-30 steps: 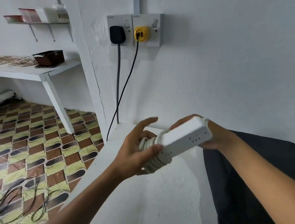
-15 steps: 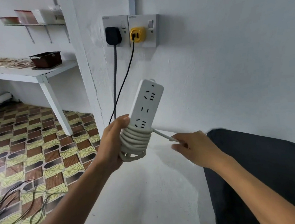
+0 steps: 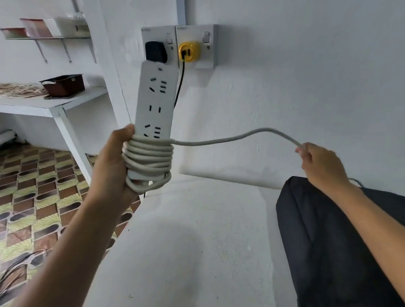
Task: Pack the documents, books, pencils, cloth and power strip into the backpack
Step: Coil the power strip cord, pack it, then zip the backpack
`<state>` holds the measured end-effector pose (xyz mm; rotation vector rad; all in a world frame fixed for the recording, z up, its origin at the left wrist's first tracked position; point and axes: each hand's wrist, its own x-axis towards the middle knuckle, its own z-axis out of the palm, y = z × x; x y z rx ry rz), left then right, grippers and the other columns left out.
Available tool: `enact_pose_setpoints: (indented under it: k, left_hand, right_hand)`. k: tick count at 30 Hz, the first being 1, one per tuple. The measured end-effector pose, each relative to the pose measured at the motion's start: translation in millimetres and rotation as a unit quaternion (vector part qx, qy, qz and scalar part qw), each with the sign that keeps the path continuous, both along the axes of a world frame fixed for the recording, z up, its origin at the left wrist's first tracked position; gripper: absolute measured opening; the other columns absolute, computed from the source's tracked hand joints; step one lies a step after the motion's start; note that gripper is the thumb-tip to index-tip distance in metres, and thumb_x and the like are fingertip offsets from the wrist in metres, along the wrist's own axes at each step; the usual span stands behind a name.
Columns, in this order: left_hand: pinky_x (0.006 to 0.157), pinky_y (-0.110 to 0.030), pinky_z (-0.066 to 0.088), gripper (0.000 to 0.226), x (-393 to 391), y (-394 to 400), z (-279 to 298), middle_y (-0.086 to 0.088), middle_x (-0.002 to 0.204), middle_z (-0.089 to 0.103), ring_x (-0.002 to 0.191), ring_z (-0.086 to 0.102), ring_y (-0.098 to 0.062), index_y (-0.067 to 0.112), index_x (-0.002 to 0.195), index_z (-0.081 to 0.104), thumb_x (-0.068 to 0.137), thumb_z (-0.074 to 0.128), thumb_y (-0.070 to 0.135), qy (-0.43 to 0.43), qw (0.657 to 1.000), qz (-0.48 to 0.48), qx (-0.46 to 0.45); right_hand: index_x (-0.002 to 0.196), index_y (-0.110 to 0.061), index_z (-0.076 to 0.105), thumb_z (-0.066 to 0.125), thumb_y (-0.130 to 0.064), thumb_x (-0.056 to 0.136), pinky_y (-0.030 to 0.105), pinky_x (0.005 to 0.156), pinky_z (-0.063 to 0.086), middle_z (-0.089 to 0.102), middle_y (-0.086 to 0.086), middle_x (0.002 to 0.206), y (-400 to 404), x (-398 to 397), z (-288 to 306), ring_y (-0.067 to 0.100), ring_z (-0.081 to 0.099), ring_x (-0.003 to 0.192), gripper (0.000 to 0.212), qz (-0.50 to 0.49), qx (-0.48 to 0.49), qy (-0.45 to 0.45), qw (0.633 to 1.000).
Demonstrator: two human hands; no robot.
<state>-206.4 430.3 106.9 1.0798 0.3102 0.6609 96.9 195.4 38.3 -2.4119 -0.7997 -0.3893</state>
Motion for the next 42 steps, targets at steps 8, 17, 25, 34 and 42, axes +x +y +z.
enact_pose_setpoints:
  k: [8, 17, 25, 34, 42]
  left_hand:
    - [0.063, -0.042, 0.056, 0.019, 25, -11, -47, -0.018, 0.086, 0.064, 0.068, 0.064, -0.030, 0.011, 0.099, 0.062, 0.095, 0.052, 0.026, 0.114, 0.987, 0.079, 0.086]
    - [0.072, -0.046, 0.053, 0.015, 44, -23, -43, -0.012, 0.078, 0.063, 0.071, 0.061, -0.030, 0.014, 0.085, 0.065, 0.093, 0.056, 0.022, 0.087, 0.990, 0.086, 0.073]
    - [0.068, -0.046, 0.053, 0.016, 75, -68, -25, -0.012, 0.080, 0.063, 0.072, 0.061, -0.029, 0.012, 0.087, 0.065, 0.094, 0.054, 0.020, 0.075, 0.991, 0.003, 0.115]
    - [0.062, -0.035, 0.054, 0.023, 114, -144, -18, -0.009, 0.084, 0.065, 0.069, 0.063, -0.021, 0.010, 0.094, 0.066, 0.085, 0.060, 0.030, 0.066, 0.979, -0.099, 0.168]
    - [0.068, -0.028, 0.053, 0.017, 145, -220, -19, -0.004, 0.082, 0.068, 0.072, 0.065, -0.011, 0.010, 0.093, 0.068, 0.087, 0.066, 0.025, 0.044, 0.952, -0.049, 0.298]
  right_hand:
    - [0.139, -0.027, 0.043, 0.037, -0.037, 0.100, 0.029, 0.060, 0.044, 0.064, 0.001, 0.074, -9, -86, 78, 0.025, 0.062, 0.064, 0.041, 0.123, -0.048, -0.064, 0.989]
    - [0.095, -0.039, 0.059, 0.047, -0.027, 0.099, 0.019, 0.059, 0.049, 0.065, -0.003, 0.077, -41, -155, 64, 0.010, 0.067, 0.062, 0.017, 0.259, -0.301, 0.303, 0.866]
    - [0.110, -0.033, 0.063, 0.047, -0.014, 0.094, 0.022, 0.072, 0.052, 0.062, -0.012, 0.092, -55, -153, 25, 0.007, 0.062, 0.078, 0.029, 0.185, -0.268, 0.205, 0.923]
    - [0.107, -0.004, 0.059, 0.054, -0.016, 0.096, 0.046, 0.069, 0.060, 0.066, 0.024, 0.089, -84, -140, 49, 0.037, 0.069, 0.076, 0.017, 0.123, 0.368, 0.535, 0.751]
    - [0.109, 0.005, 0.056, 0.051, 0.001, 0.094, 0.021, 0.035, 0.043, 0.066, 0.018, 0.078, -144, -140, 29, 0.017, 0.059, 0.043, 0.016, 0.101, 0.383, 0.521, 0.756]
